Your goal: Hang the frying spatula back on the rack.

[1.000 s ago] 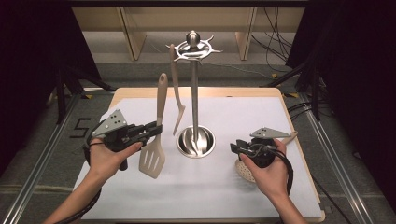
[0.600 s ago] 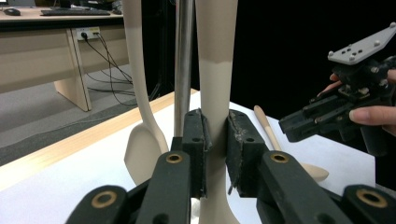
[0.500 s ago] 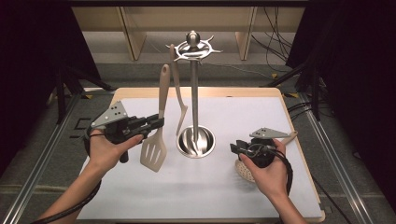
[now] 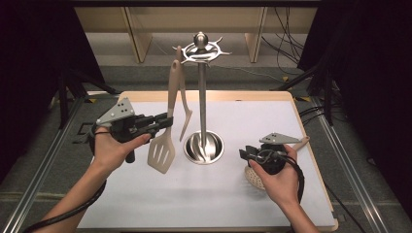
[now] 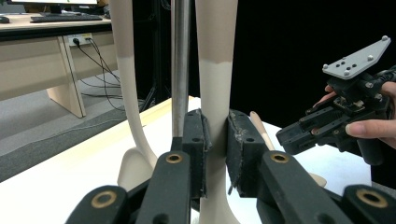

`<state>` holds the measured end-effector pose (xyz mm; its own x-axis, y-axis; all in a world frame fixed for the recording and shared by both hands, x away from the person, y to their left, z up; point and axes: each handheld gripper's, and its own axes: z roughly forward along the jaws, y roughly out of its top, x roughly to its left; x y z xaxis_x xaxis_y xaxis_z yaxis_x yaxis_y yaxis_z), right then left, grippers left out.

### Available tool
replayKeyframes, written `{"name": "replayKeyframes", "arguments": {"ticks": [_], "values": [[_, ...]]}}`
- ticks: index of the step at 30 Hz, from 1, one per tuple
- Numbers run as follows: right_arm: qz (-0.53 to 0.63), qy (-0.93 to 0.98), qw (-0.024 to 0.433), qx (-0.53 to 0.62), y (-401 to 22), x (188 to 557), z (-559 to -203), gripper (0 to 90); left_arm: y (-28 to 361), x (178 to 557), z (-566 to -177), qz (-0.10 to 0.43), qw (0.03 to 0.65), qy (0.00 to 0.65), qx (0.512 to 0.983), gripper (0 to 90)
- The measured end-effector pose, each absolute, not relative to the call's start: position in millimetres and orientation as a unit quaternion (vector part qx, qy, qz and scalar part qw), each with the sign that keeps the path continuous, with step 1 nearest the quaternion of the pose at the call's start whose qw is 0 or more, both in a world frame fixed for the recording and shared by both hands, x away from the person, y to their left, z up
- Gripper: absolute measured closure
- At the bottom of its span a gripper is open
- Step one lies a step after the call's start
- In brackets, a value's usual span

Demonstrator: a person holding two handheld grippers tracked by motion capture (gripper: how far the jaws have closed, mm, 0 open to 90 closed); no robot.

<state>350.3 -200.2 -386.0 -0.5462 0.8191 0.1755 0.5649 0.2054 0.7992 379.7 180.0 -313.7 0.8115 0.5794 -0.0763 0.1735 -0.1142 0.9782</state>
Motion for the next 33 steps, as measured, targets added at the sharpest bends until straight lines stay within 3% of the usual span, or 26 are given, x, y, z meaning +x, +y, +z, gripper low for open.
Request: {"name": "replayKeyframes", "arguments": {"ticks": [33], "values": [[0.436, 0.766, 0.157, 0.445, -204, 353, -386, 68.8, 166, 396, -314, 0.165, 0.604, 0.26, 0.735, 77.9]]}}
